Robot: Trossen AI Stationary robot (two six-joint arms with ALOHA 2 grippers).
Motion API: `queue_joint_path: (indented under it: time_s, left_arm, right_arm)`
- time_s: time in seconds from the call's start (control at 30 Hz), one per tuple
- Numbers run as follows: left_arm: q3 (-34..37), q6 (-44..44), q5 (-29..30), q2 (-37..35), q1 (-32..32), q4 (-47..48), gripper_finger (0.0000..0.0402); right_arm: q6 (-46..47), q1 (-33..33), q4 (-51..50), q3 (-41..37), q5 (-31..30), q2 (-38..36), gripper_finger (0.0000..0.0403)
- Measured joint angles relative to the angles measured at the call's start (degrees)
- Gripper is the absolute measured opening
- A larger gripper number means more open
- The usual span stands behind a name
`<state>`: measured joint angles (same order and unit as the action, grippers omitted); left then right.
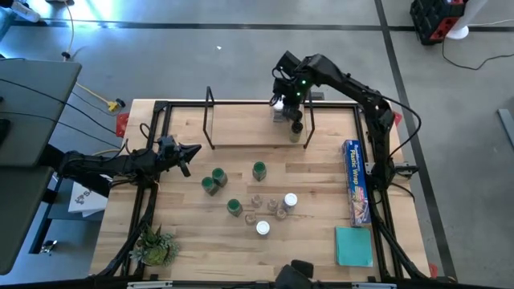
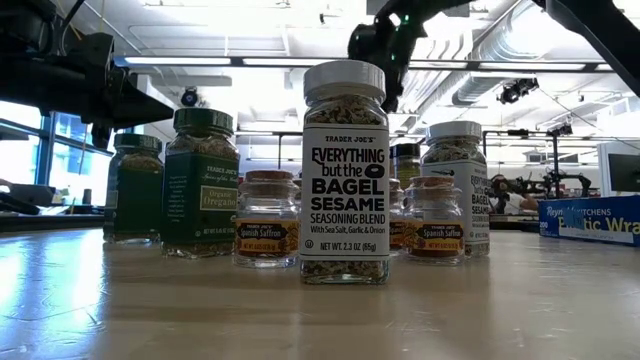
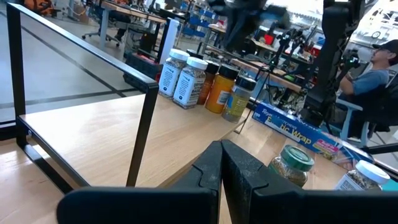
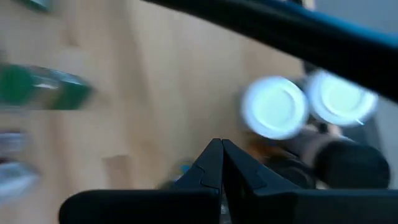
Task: Shelf spices
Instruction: Adjust the bottom white seasoning bottle on the shelf, then put the top white seasoning bottle on the shelf and align with the other white seasoning bottles
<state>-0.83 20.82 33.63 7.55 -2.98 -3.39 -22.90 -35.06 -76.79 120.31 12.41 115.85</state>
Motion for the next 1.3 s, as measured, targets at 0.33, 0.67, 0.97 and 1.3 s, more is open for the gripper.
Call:
queue_joint_path:
  time_s: [0.33,0.67,0.97,1.3]
  left_arm:
    - [0.0,0.0,0.0,0.0,0.0,0.0,0.0005]
    - [0.0,0.0,0.0,0.0,0.0,0.0,0.0005]
    - [0.0,0.0,0.0,0.0,0.0,0.0,0.0005]
    - [0.0,0.0,0.0,0.0,0.0,0.0,0.0005]
  right_arm:
    - [3.3,9.9,2.6,-7.4,12.9,-16.4,0.0]
    - [20.2,31.6,11.8,-25.5,13.2,-28.1,0.0003]
    - [19.1,43.6,12.6,-29.7,13.0,-22.6,0.0109]
    - [12.2,44.4,10.5,-29.7,6.3,-14.8,0.0245]
